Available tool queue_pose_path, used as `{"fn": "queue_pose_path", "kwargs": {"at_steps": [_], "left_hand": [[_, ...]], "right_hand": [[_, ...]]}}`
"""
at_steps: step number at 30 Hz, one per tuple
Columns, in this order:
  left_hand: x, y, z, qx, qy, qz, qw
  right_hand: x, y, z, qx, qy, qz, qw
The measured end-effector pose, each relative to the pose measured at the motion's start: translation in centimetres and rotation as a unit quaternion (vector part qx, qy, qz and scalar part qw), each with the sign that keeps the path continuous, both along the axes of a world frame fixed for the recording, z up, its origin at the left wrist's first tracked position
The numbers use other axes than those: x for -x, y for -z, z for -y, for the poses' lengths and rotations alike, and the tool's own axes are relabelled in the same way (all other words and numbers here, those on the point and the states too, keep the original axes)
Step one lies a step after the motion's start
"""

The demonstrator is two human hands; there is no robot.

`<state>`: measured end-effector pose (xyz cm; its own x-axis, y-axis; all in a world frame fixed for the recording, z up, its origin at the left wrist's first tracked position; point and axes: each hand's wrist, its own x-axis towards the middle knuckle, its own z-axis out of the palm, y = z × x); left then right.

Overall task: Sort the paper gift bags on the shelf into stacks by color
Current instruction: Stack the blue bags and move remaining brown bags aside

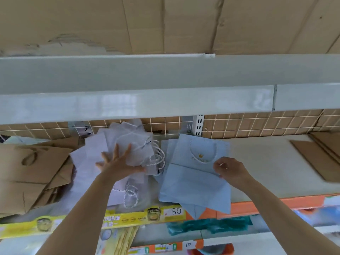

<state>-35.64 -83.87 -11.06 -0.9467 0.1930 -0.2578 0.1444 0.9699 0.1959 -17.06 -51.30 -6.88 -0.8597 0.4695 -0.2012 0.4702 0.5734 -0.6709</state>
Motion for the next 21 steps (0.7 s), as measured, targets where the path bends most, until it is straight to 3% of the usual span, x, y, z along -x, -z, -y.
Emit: {"fn": "queue_pose_path", "kwargs": {"at_steps": [7,13,21], "left_hand": [[1.7,-0.5,-1.3,0.007,0.063,-0.045,0.997],[-1.1,1.0,-0.1,0.035,0.121,-0.016,0.992],[-2.3,0.4,-0.3,0.026,0.111,-0.127,0.985]], "right_hand": [[0.1,-0.7,0.7,-0.011,0.013,0.019,1.000],[0.9,-0.5,1.8,-0.024,-0.008,0.033,0.999],[0.3,-0.8,2.1,-0.011,-0.019,0.024,0.999]]}}
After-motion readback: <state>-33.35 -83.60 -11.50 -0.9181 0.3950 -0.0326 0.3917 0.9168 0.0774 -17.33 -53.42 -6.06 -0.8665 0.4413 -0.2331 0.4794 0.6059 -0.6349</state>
